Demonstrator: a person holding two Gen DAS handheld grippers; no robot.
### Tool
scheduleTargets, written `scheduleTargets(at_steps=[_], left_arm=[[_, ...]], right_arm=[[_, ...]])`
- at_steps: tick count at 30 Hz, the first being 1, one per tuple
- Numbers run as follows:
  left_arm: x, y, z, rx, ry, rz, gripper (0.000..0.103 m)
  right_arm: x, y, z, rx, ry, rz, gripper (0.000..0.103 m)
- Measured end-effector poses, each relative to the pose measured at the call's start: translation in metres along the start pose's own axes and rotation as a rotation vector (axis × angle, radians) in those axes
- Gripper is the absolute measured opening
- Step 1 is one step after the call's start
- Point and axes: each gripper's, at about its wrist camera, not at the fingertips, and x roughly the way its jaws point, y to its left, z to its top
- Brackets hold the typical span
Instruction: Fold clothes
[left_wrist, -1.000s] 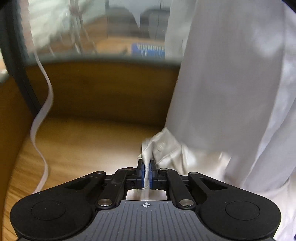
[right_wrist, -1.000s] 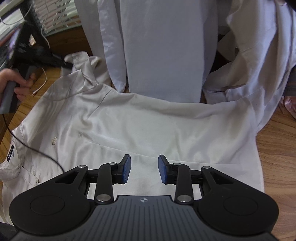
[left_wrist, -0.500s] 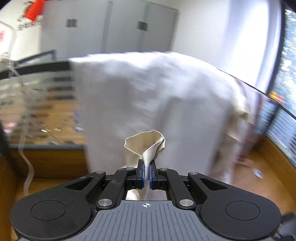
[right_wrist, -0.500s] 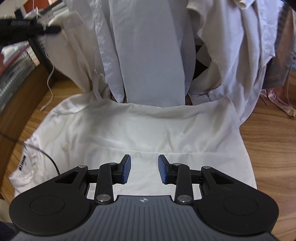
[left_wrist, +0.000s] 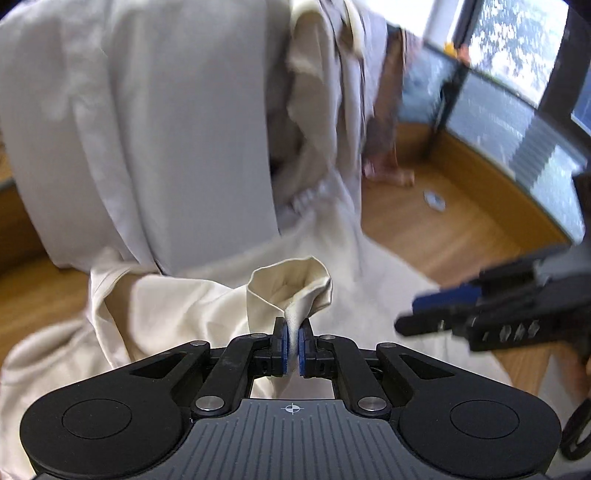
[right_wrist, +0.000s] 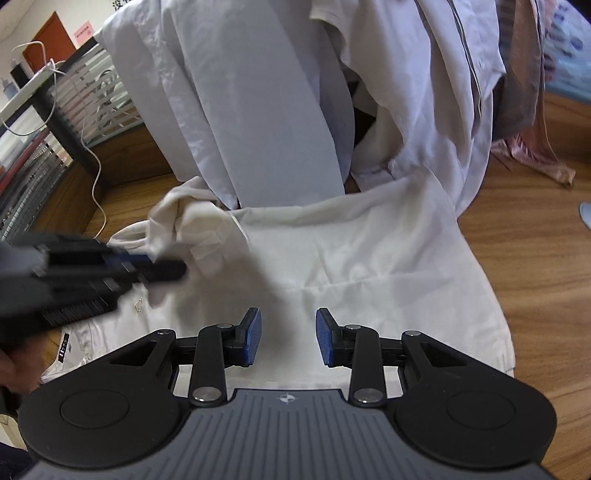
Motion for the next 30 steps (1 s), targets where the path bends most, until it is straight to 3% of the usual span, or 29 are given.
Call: scheduleTargets(at_steps=[5,7,8,10,16,23,26,28,30], left_arm=[[0.02,-0.003,-0.007,-0.018,0.045,-0.026,0.027],[0.014,0.005,-0.011,-0.05,0.026,-0.055,0.044],[0.011,0.01,-0.012,-0.066,0.017,-0.069,0.046],[0.011,0.016,-0.018,-0.085,-0.001,-0.06,0.046],[-0.006,0.069,-0.029,-0.211,0.001,0.089,0.046],[-0.018,0.131,-0.05,-0.352,0.001,0.272,0.048],[-0.017,0.153,-0.057,-0.374,0.003,0.33,0.044],[-0.014,0.166,-0.06,-0.377,0.007,0.357,0.03],[-0.01,0.181,-0.06,-0.407,0.009,0.373,0.025]], right_arm=[[0.011,0.002,-0.007,-0.064,0.035,0.004,0.037],[0.016,0.007,-0.009,-0.121,0.041,0.008,0.042],[0.02,0.011,-0.01,-0.166,0.043,0.014,0.044],[0.028,0.02,-0.012,-0.257,0.045,0.026,0.047],[0.063,0.056,-0.021,-0.509,0.099,0.123,0.05],[0.101,0.092,-0.037,-0.692,0.182,0.188,0.053],[0.114,0.103,-0.04,-0.725,0.207,0.198,0.053],[0.122,0.108,-0.041,-0.744,0.225,0.194,0.053],[0.128,0.111,-0.041,-0.762,0.23,0.18,0.053]])
